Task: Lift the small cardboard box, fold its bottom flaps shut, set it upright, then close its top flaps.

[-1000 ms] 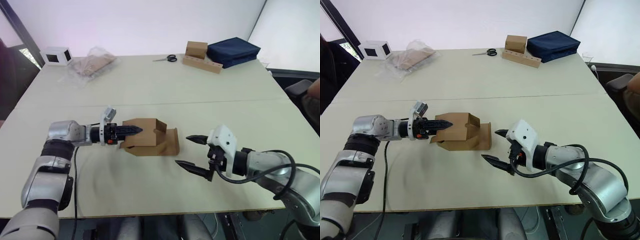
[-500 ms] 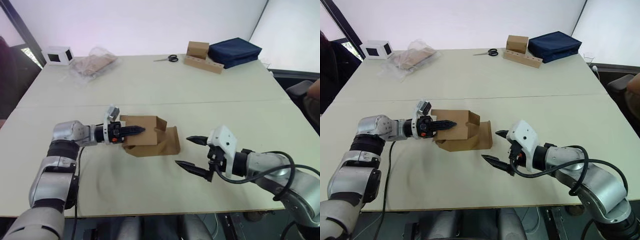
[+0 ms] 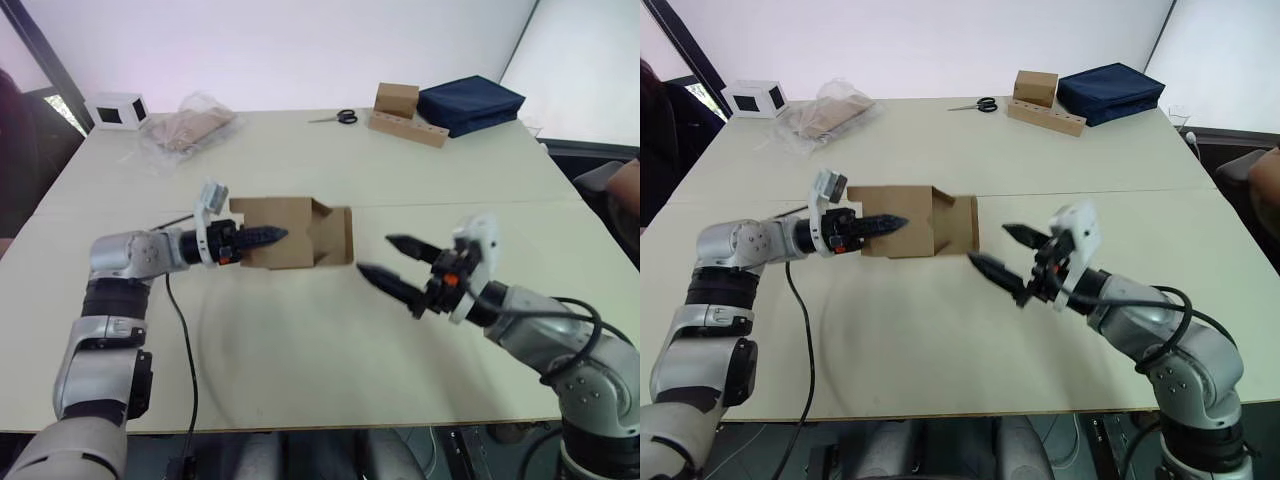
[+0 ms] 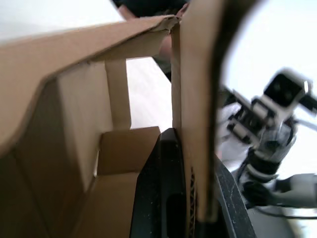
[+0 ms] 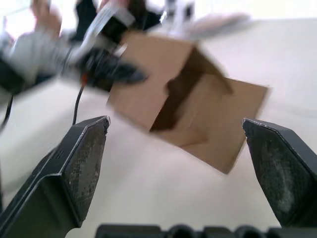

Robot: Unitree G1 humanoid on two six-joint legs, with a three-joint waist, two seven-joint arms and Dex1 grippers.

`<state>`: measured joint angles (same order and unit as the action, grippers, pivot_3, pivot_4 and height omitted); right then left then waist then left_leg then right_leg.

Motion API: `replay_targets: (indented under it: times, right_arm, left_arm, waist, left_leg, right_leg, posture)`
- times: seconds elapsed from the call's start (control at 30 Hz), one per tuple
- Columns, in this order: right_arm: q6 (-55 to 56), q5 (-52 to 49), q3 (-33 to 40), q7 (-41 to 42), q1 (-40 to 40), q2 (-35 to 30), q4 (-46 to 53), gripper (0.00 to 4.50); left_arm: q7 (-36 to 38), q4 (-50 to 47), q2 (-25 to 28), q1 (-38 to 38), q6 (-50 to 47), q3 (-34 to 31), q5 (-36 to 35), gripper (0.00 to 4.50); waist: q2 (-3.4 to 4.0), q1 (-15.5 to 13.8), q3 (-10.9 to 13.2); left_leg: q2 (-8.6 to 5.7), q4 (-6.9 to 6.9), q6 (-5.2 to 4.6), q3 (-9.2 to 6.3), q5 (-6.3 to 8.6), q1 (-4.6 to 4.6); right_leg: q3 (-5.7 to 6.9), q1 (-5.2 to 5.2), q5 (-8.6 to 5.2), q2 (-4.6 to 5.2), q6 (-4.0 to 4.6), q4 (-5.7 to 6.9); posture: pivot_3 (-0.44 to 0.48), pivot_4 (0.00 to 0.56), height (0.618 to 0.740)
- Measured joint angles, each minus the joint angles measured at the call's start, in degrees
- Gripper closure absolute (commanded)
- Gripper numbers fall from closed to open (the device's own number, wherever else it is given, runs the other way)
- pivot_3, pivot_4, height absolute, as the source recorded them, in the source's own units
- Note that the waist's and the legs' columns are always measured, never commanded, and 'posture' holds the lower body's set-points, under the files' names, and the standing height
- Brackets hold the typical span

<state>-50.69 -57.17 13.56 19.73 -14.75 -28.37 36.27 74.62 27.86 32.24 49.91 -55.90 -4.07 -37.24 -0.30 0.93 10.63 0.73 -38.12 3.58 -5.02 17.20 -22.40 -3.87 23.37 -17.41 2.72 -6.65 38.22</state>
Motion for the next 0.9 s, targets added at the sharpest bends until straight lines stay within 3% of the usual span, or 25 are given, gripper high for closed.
replay_targets:
  times: [0.17,0.3,0.33,0.43,0.67,0.9]
  right_arm:
    - [2.29,-7.83,2.93,-6.34,-7.78,6.27,-5.97,0.0]
    - [5.54,-10.08,3.76,-9.67,-15.69,9.37,-10.96,0.0]
    - [6.26,-10.06,3.77,-10.22,-17.23,9.7,-11.76,0.55]
    - [8.72,-9.05,3.62,-10.37,-21.32,9.34,-13.3,1.45]
    - [10.95,-4.32,1.08,-7.32,-22.74,8.35,-15.53,4.32]
    - [11.64,-0.31,-1.73,-4.11,-24.43,7.61,-18.7,4.43]
  left_arm:
    - [0.1,-4.21,-0.03,4.97,7.54,-0.26,0.51,4.47]
    - [-3.18,-5.49,-3.33,5.62,11.11,-1.73,0.44,4.47]
    - [-3.66,-5.83,-3.69,5.73,11.38,-1.73,0.42,4.5]
    - [-4.19,-7.95,-3.96,6.07,11.42,-2.01,-0.23,4.5]
    - [-3.63,-11.8,-3.64,6.13,9.82,-2.41,-2.54,4.5]
    - [-2.5,-13.85,-2.05,6.12,8.55,-2.41,-4.64,4.5]
  waist:
    - [0.03,0.29,-0.01]
    - [0.04,0.47,-0.01]
    - [0.05,0.61,-0.01]
    - [0.05,1.08,0.0]
    - [0.05,1.89,0.0]
    - [0.06,2.34,0.0]
  left_leg:
    - [0.0,0.02,0.01,0.03,-0.01,0.0]
    - [0.01,0.02,0.02,0.03,-0.01,0.0]
    - [0.01,0.03,0.02,0.04,-0.01,-0.02]
    - [0.0,0.06,0.07,0.03,-0.04,-0.05]
    - [0.01,0.06,0.06,0.04,-0.04,-0.04]
    - [0.0,0.07,0.07,0.03,-0.05,-0.04]
  right_leg:
    - [-0.01,0.01,0.0,0.0,0.0,0.0]
    - [-0.02,0.07,0.0,-0.01,0.0,0.03]
    - [-0.02,0.09,0.0,-0.01,0.0,0.04]
    - [-0.02,0.08,0.0,0.0,0.0,0.01]
    - [-0.03,0.11,0.0,-0.03,0.0,0.03]
    - [-0.03,0.11,0.0,-0.02,0.0,0.02]
  posture:
    - [0.0,0.15,0.74]
    - [0.0,0.15,0.74]
    - [0.0,0.15,0.74]
    - [0.0,0.15,0.74]
    - [0.0,0.15,0.74]
    - [0.0,0.15,0.74]
